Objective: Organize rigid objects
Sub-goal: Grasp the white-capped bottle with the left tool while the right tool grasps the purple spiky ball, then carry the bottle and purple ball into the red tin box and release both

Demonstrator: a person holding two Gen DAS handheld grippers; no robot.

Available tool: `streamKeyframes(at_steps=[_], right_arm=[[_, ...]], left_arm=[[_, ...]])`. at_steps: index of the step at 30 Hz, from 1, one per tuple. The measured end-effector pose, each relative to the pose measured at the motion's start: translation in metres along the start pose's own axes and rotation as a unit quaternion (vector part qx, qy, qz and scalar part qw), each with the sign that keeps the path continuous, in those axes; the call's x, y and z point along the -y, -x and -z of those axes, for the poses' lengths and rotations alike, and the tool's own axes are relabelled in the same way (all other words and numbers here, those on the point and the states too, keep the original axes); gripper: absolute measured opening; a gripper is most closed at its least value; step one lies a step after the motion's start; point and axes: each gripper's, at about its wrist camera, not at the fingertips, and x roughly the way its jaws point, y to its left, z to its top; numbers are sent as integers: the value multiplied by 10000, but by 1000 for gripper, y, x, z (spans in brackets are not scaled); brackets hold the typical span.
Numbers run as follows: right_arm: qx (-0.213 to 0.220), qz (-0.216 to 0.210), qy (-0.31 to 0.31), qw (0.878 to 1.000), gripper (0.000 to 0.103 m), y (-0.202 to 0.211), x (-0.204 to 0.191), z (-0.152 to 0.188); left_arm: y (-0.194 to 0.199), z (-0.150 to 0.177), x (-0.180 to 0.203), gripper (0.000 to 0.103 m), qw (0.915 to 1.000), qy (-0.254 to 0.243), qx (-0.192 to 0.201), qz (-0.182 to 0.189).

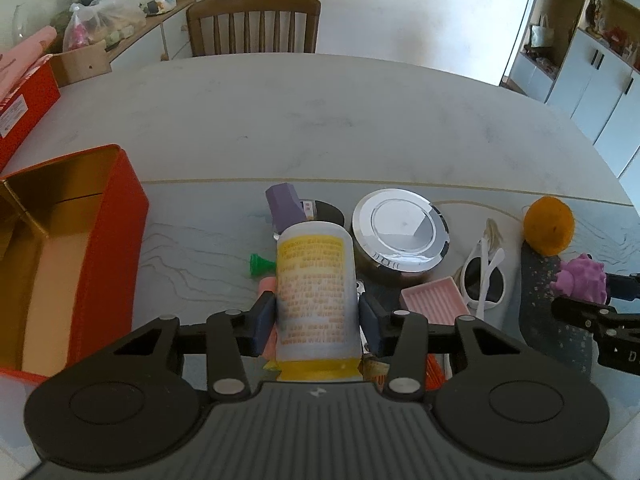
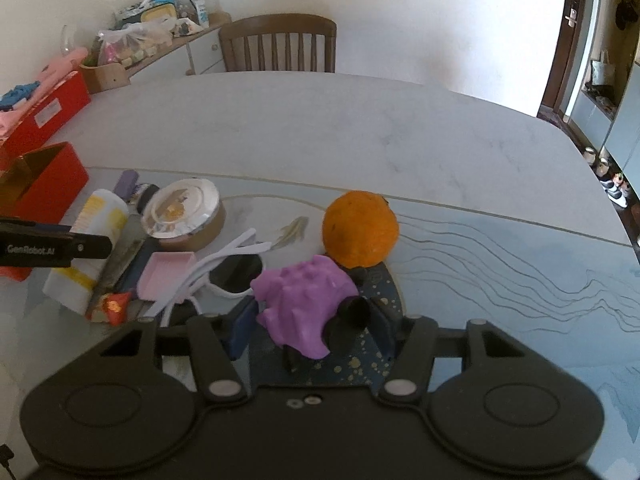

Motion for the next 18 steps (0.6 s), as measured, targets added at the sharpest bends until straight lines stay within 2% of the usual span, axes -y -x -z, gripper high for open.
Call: streamKeyframes(at_steps=[8, 18], right_arm=[[128, -222, 185, 9995, 59, 19, -18, -4], [268, -489, 606, 9966, 59, 38, -58, -11]], left_arm=[[23, 7, -11, 44, 9998, 147, 126, 4], [51, 22, -36, 44, 9988, 421, 217, 106]])
